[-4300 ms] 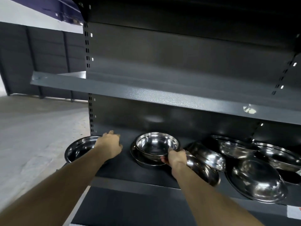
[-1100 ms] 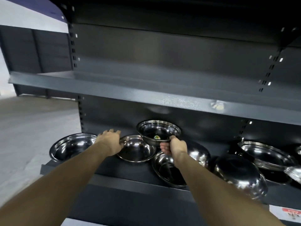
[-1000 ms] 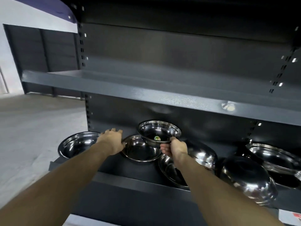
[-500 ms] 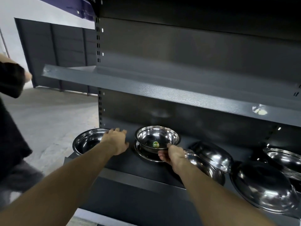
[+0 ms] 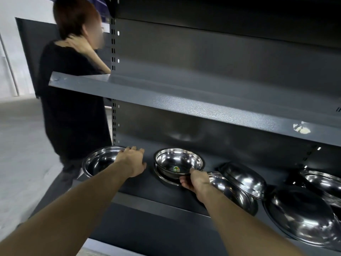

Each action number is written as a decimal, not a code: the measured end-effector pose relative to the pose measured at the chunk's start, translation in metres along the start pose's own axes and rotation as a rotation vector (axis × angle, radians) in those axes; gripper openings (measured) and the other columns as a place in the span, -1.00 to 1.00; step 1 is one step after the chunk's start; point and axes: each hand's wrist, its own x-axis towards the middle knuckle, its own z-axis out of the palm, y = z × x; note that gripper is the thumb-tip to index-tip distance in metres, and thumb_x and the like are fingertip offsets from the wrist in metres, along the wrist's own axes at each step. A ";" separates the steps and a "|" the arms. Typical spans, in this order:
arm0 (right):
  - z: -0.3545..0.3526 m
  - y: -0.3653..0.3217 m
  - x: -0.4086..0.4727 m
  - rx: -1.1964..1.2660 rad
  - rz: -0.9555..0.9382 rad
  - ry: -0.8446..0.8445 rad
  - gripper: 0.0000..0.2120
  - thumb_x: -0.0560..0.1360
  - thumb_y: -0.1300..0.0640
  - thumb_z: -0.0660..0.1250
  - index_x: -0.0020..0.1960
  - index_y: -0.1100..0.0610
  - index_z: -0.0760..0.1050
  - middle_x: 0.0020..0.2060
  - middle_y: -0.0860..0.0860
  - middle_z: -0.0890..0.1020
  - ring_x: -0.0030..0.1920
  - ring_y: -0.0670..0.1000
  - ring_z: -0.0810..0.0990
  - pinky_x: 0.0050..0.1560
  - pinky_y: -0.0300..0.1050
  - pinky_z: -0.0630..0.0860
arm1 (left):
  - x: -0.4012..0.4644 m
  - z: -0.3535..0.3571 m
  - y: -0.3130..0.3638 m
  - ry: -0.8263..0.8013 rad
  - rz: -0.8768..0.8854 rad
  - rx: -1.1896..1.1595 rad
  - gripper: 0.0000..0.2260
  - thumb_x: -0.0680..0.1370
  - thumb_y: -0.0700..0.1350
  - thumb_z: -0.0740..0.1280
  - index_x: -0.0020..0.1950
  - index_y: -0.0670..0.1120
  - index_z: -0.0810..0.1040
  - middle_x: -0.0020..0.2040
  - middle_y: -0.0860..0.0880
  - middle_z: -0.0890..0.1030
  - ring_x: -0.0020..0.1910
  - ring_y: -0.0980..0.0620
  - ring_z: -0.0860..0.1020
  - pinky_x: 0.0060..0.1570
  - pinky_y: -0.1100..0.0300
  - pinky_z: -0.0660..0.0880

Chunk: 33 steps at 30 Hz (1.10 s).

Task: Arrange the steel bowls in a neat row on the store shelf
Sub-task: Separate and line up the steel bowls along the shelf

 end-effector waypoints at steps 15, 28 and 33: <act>-0.010 0.006 0.004 -0.231 -0.065 0.111 -0.68 0.60 0.01 0.31 -0.09 0.29 0.54 -0.35 0.15 0.68 -0.60 -0.03 0.53 -0.63 -0.28 0.41 | 0.005 0.007 0.015 0.003 0.011 0.037 -0.52 0.57 0.10 0.22 0.44 -0.07 0.32 0.41 -0.12 0.41 0.42 -0.15 0.34 0.41 -0.03 0.29; -0.111 -0.006 0.022 -0.427 -0.112 0.372 -0.48 0.59 -0.11 0.26 0.31 0.31 0.48 0.23 0.23 0.62 0.26 0.23 0.57 0.28 -0.04 0.48 | 0.032 0.014 0.101 -0.009 0.163 0.051 -0.51 0.56 0.10 0.22 0.45 -0.04 0.34 0.37 -0.09 0.46 0.37 -0.12 0.39 0.35 -0.01 0.34; -0.176 -0.012 0.023 -0.341 -0.110 0.515 -0.47 0.59 -0.07 0.27 0.36 0.32 0.42 0.25 0.26 0.59 0.30 0.26 0.53 0.32 -0.03 0.44 | 0.045 0.020 0.169 0.017 0.293 0.022 -0.53 0.55 0.09 0.22 0.43 -0.04 0.37 0.38 -0.08 0.46 0.37 -0.12 0.40 0.34 -0.01 0.36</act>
